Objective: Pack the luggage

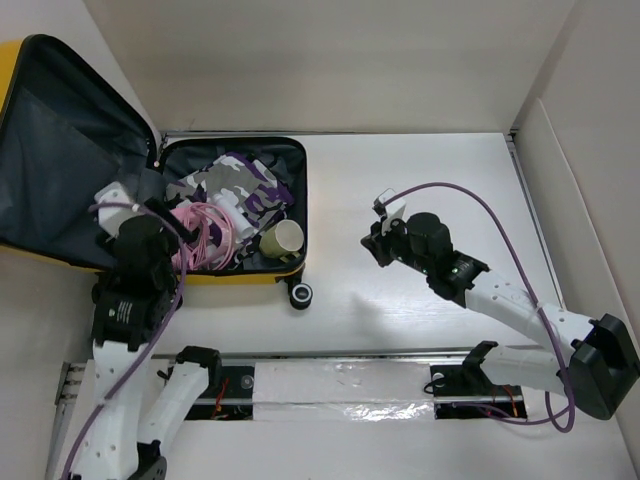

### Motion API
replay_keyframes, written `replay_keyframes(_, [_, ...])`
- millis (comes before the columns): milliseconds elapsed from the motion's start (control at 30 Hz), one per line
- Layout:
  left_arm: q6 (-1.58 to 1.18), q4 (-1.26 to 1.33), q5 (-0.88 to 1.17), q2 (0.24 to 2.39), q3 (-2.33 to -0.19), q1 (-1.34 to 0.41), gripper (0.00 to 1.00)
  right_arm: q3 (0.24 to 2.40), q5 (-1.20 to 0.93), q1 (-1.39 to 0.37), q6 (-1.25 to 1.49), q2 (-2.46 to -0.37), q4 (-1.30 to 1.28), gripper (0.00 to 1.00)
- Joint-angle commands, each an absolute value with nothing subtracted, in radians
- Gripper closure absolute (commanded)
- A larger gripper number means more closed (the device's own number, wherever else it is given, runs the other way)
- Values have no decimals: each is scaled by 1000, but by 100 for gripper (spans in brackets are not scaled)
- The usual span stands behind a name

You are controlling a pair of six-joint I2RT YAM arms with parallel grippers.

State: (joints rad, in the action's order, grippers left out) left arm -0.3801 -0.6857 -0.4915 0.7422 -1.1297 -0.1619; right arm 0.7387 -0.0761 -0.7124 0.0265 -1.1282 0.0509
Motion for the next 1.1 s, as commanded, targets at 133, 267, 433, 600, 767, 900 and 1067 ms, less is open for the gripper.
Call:
replay_keyframes(133, [-549, -747, -694, 940, -1063, -91, 38, 746, -109, -707, 32, -1115, 101, 93])
replay_keyframes(267, [-442, -644, -462, 991, -1072, 213, 37, 752, -126, -707, 29, -1105, 89, 92])
replay_keyframes(433, [-440, -699, -379, 1077, -1132, 368, 34, 747, -143, -707, 29, -1097, 90, 92])
replay_keyframes(600, [-443, -721, -514, 1049, -1140, 413, 33, 768, -160, -707, 18, -1098, 55, 92])
replay_keyframes(767, [-459, -739, -630, 1074, -1143, 413, 33, 761, -158, -718, 23, -1089, 69, 92])
replay_keyframes(900, [-474, -770, -684, 1094, -1157, 413, 34, 770, -156, -718, 17, -1103, 58, 92])
replay_keyframes(1067, [-475, -730, -759, 1043, -1120, 413, 37, 769, -140, -727, 14, -1103, 58, 92])
